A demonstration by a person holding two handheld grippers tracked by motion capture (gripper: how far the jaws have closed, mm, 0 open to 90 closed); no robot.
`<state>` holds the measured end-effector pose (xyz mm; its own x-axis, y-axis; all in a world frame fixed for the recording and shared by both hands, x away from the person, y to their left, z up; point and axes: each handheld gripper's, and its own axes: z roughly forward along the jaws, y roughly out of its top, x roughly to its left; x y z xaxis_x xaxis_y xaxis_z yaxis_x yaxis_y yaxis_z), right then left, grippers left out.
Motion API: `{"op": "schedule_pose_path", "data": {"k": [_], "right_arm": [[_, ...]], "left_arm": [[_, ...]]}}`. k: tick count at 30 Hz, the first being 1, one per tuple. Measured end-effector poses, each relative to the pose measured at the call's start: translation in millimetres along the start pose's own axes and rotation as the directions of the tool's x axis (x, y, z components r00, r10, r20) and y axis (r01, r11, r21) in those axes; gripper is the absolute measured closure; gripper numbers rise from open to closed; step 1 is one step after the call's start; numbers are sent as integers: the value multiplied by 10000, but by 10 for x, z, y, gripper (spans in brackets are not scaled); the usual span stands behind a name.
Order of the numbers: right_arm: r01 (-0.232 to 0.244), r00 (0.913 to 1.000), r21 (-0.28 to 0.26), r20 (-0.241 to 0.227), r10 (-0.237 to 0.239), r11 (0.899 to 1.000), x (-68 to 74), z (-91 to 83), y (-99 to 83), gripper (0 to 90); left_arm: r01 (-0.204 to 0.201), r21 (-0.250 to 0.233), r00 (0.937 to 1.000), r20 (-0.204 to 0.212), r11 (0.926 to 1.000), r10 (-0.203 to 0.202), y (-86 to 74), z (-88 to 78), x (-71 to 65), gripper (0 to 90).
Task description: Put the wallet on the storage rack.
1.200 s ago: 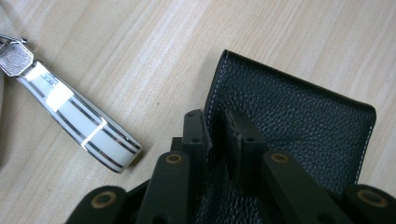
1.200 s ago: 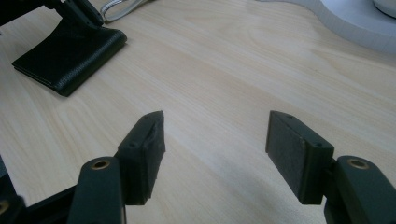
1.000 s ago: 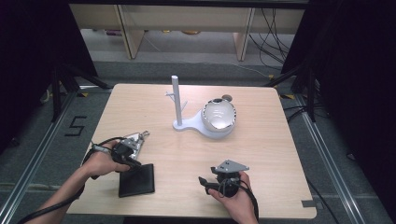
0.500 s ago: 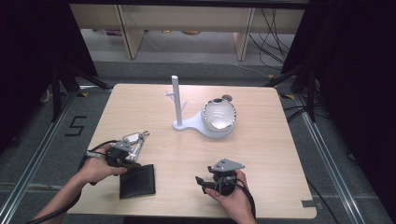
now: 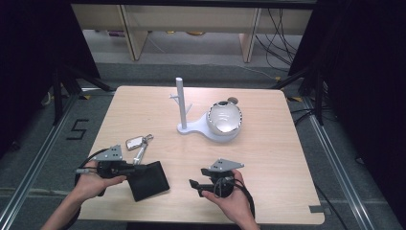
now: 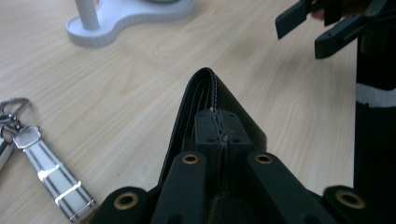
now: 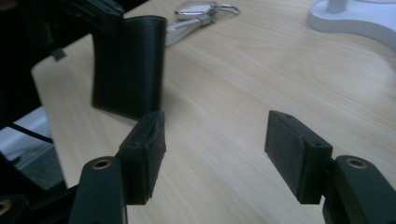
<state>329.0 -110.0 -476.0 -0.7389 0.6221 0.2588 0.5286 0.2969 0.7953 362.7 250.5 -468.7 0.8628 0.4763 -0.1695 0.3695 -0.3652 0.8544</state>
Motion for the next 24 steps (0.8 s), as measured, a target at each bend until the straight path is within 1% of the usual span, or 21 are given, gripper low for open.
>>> {"op": "schedule_pose_path", "data": {"k": [1, 2, 4, 5, 6, 7, 8, 9, 10, 11, 12, 14, 15, 16, 17, 18, 19, 20, 21, 22, 24], "right_arm": [[-18, 9999, -45, -164, 18, 10000, 14, 9, 23, 395], [205, 9993, -129, -322, -209, 9997, 20, 26, 53, 395], [228, 9985, -12, -490, -228, 9997, 62, 33, 118, 395], [369, 9979, -44, -527, -371, 9993, 79, 51, 151, 394], [626, 9958, -77, -663, -630, 9980, 77, 65, 197, 393], [884, 9940, 12, -644, -881, 9961, 75, 76, 239, 392], [972, 9930, 114, -690, -962, 9952, 83, 77, 282, 391], [764, 9925, 188, -967, -743, 9969, 95, 97, 313, 389], [858, 9918, 308, -973, -824, 9958, 95, 102, 350, 387], [858, 9918, 308, -973, -824, 9958, 95, 102, 350, 387], [1037, 9867, 365, -1297, -982, 9939, 62, 143, 406, 387], [1150, 9868, 507, -1208, -1082, 9921, 52, 157, 423, 387], [1285, 9828, 667, -1420, -1181, 9895, 30, 208, 440, 385], [1408, 9795, 627, -1539, -1298, 9881, 20, 236, 439, 382], [1408, 9795, 627, -1539, -1298, 9881, 20, 236, 439, 382], [1585, 9745, 797, -1731, -1429, 9841, 19, 288, 435, 377], [1585, 9745, 797, -1731, -1429, 9841, 19, 288, 435, 377], [1713, 9708, 906, -1851, -1524, 9810, 19, 330, 426, 377], [1713, 9708, 906, -1851, -1524, 9810, 19, 330, 426, 377], [1823, 9659, 965, -2039, -1599, 9785, 23, 377, 407, 377], [1903, 9642, 1004, -2062, -1666, 9766, 20, 395, 399, 378]], "left_arm": [[75, -283, 10000, 66, 9996, -73, 1, 5, -12, 879], [68, -385, 9998, 181, 9992, -61, 7, 5, -21, 879], [-29, -826, 9995, 303, 9966, 55, 20, 20, -46, 879], [34, -958, 9992, 390, 9954, 4, 29, 28, -64, 879], [-70, -1104, 9989, 454, 9939, 121, 39, 41, -76, 879], [-135, -1179, 9981, 585, 9929, 205, 47, 56, -87, 879], [-248, -1251, 9975, 630, 9918, 329, 54, 70, -99, 879], [-248, -1251, 9975, 630, 9918, 329, 54, 70, -99, 879], [-227, -1374, 9962, 806, 9903, 341, 65, 102, -121, 879], [-227, -1374, 9962, 806, 9903, 341, 65, 102, -121, 879], [-267, -1479, 9942, 992, 9886, 417, 76, 135, -138, 879], [-348, -1411, 9947, 912, 9894, 480, 90, 143, -155, 879], [-375, -1519, 9919, 1147, 9877, 553, 106, 170, -173, 879], [-375, -1519, 9919, 1147, 9877, 553, 106, 170, -173, 879], [-409, -1472, 9915, 1163, 9883, 584, 121, 176, -187, 879], [-497, -1516, 9886, 1329, 9872, 702, 148, 196, -210, 878], [-497, -1516, 9886, 1329, 9872, 702, 148, 196, -210, 879], [-566, -1534, 9859, 1473, 9865, 795, 178, 216, -236, 879], [-566, -1534, 9859, 1473, 9865, 795, 178, 216, -236, 879], [-612, -1605, 9819, 1673, 9851, 882, 205, 239, -265, 879], [-662, -1639, 9805, 1722, 9843, 946, 219, 248, -276, 878]]}}
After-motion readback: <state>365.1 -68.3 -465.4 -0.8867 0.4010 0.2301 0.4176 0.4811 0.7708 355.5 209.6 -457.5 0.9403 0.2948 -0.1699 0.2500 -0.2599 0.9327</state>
